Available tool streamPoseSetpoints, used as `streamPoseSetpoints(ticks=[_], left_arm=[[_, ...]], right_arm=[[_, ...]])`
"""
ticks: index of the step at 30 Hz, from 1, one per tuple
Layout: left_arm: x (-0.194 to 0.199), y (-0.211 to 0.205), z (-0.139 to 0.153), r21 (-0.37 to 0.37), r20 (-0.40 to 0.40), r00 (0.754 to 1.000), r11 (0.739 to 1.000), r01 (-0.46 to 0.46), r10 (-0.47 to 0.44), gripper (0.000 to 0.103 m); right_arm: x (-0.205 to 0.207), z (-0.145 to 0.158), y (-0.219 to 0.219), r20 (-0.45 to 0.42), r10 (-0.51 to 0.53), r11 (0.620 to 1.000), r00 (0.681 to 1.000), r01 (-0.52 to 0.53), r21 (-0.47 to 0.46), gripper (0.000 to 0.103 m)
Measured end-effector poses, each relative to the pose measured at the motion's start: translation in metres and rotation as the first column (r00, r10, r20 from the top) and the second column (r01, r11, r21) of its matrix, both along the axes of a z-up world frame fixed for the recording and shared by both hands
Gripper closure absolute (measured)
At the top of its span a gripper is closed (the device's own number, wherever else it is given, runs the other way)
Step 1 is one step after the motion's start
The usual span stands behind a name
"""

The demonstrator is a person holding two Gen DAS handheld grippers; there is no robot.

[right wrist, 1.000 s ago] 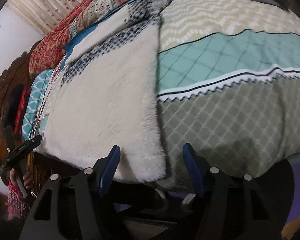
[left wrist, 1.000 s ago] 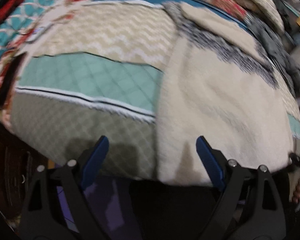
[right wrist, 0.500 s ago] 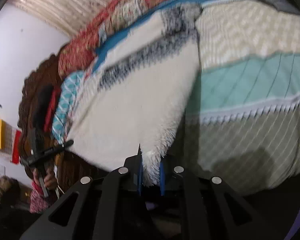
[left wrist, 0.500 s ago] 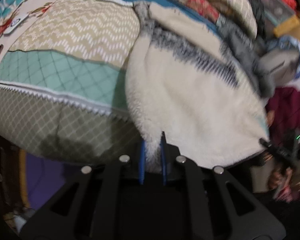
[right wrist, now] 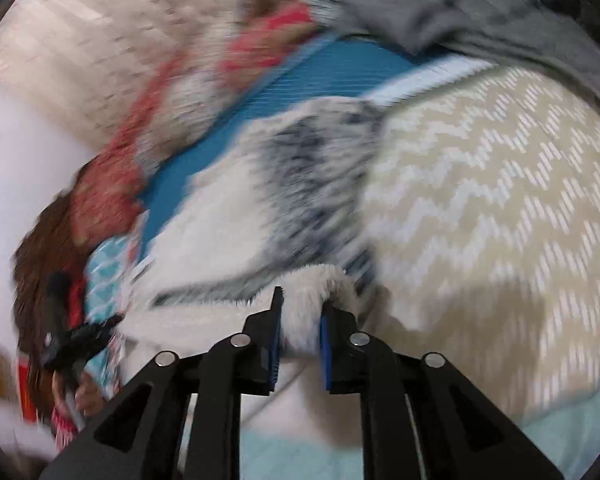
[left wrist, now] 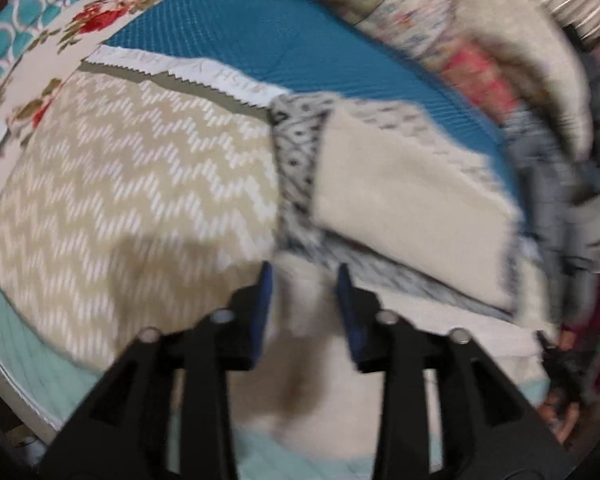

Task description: Fold large clothes

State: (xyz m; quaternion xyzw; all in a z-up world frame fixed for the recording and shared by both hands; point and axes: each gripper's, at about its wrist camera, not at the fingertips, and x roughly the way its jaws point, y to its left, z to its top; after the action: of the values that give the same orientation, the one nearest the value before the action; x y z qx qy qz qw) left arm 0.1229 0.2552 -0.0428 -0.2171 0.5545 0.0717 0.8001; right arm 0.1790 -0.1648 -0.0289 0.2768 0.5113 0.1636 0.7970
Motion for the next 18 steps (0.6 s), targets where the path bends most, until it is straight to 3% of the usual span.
streamPoseSetpoints(ticks=[2,4,7,11,12,13,16,18], left_arm=[[0.014,0.009,-0.015,0.015,-0.068,0.997,0.999,-0.031,0.032,0.068],[0.01,0.025,-0.013,-0.049,-0.045,0.997,0.996,-0.069,0.067,0.068],[-0.008,0.044,0.009,-0.056,0.045,0.996,0.996,-0.072,0.075,0.068],[-0.031,0.043,0.031,-0.007,0.1,0.995,1.0,-0.006,0.007,0.067],[-0.036,0.036,0.032,0.007,0.103,0.994,0.999,0.032,-0.033,0.062],[-0.037,0.031,0.031,0.019,0.095,0.994,0.998,0.056,-0.057,0.056],[-0.039,0.002,0.025,0.027,0.066,0.986,0.988,0.15,-0.151,0.056],[-0.04,-0.017,0.021,0.01,0.057,0.978,0.98,0.2,-0.2,0.056]], right_arm=[[0.018,-0.022,-0.015,-0.09,-0.085,0.996,0.992,0.088,0.027,0.09],[0.017,-0.028,-0.024,-0.094,-0.105,0.99,0.99,0.113,0.089,0.088],[0.004,-0.018,-0.027,-0.012,-0.051,0.996,0.999,0.052,0.07,0.083],[-0.021,0.008,-0.034,0.113,-0.07,0.997,0.991,0.069,0.018,0.059],[-0.03,0.017,-0.035,0.164,-0.077,0.997,0.983,0.08,-0.009,0.049],[-0.04,0.03,-0.037,0.225,-0.087,0.994,0.97,0.1,-0.05,0.046],[-0.056,0.051,-0.038,0.31,-0.12,0.99,0.943,0.135,-0.028,0.044],[-0.069,0.059,-0.017,0.311,-0.025,0.999,0.95,0.036,-0.028,0.044]])
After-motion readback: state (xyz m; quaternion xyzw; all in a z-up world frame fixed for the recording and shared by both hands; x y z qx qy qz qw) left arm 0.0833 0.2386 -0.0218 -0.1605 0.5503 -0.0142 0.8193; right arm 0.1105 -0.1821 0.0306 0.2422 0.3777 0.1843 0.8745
